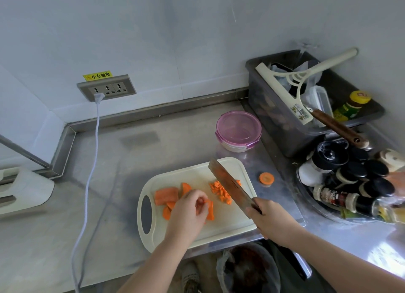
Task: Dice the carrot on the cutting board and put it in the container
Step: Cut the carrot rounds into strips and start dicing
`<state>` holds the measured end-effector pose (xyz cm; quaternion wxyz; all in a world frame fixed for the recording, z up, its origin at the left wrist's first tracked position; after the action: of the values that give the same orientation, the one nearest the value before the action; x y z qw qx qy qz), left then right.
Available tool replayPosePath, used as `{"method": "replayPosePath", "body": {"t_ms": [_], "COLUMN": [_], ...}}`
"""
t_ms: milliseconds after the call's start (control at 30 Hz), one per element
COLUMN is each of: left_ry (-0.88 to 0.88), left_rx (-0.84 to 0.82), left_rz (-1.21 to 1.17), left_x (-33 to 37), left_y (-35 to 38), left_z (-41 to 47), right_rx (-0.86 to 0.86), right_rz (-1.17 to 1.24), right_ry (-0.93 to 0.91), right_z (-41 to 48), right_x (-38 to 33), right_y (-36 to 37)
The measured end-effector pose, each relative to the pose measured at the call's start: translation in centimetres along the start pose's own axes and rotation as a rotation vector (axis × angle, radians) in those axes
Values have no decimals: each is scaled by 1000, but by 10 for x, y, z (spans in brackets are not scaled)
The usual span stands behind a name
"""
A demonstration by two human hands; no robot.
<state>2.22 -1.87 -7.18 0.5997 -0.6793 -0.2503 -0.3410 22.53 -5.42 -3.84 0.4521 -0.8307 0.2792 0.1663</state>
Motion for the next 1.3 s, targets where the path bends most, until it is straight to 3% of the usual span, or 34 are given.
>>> {"method": "replayPosePath", "body": {"t_ms": [200, 300, 400, 1000, 1300], "left_ry": [-506, -608, -581, -580, -365], "left_rx": [54, 156, 189, 205, 53], "left_rz": [-468, -557, -459, -408, 14], "left_x": [-2, -4, -6, 5, 13], "left_y": [2, 3, 7, 13, 15], "left_z": [11, 4, -3, -2, -4], "right_rx": [-5, -11, -15, -49, -48], "right_rz": [3, -3, -5, -112, -198], "right_ry": [-5, -11, -10, 2, -18], "right_z": [0, 0, -1, -2, 4], "right_x": [-1, -2, -3, -11, -15], "right_y": [1, 2, 2, 31, 45]}}
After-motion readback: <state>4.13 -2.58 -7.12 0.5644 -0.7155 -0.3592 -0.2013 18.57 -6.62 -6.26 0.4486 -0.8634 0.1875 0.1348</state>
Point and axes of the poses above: each hand's wrist, its own z-axis towards the middle knuckle, its own y-axis out of the palm, x = y × z, the point moved 2 cm from there along z, towards the middle knuckle, and after that the axes turned 11 degrees about -z, right-handed, at the moved point
